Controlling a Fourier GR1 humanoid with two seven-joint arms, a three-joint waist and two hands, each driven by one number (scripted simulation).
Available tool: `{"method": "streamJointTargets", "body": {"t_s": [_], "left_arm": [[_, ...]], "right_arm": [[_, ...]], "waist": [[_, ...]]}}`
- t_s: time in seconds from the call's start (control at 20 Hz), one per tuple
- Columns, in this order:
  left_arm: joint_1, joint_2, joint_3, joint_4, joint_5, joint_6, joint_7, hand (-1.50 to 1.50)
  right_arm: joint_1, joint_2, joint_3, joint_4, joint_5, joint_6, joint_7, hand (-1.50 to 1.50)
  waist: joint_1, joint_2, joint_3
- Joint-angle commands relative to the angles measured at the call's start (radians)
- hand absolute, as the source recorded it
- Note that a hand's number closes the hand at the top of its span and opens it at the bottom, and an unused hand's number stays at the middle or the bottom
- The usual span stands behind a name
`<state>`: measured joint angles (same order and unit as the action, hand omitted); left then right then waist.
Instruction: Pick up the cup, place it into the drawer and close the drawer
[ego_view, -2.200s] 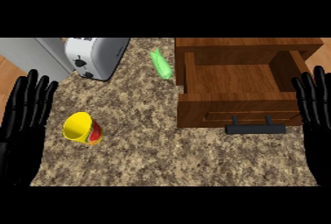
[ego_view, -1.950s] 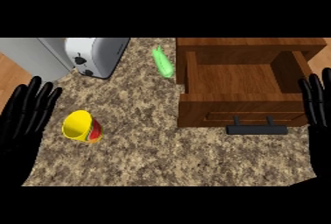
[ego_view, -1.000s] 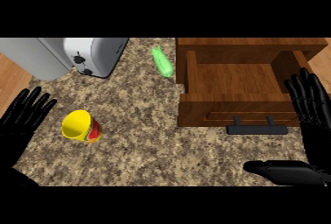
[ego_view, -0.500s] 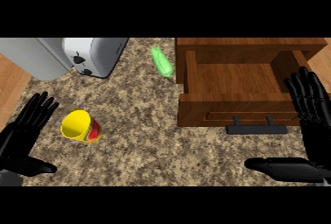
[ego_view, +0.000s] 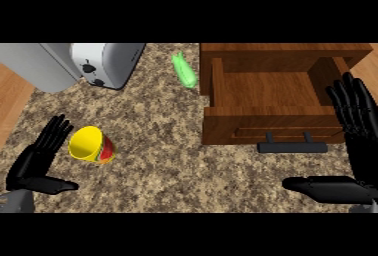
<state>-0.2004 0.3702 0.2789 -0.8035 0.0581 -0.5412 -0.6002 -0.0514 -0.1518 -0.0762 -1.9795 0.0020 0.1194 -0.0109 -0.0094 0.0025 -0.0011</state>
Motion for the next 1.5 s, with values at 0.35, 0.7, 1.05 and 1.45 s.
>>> {"method": "streamJointTargets", "body": {"t_s": [0.35,0.7,1.05,1.45], "left_arm": [[-0.195,0.027,-0.004,0.450,-0.099,0.019,-0.306,-1.50],[-0.212,0.007,-0.009,0.516,-0.113,0.058,-0.403,-1.50],[-0.228,0.011,-0.029,0.562,-0.136,0.046,-0.445,-1.50],[-0.285,-0.038,-0.030,0.597,-0.134,0.065,-0.419,-1.50]], "right_arm": [[0.028,0.025,0.027,-0.006,0.017,0.013,-0.027,-1.50],[-0.041,0.017,0.014,0.050,0.004,0.018,-0.019,-1.50],[0.003,0.019,0.026,-0.005,0.021,0.018,-0.018,-1.50],[-0.056,-0.006,-0.008,0.026,-0.032,0.046,0.015,-1.50]], "waist": [[-0.012,0.004,-0.002],[-0.016,0.010,-0.004],[-0.022,0.009,-0.004],[-0.024,0.011,-0.004]]}}
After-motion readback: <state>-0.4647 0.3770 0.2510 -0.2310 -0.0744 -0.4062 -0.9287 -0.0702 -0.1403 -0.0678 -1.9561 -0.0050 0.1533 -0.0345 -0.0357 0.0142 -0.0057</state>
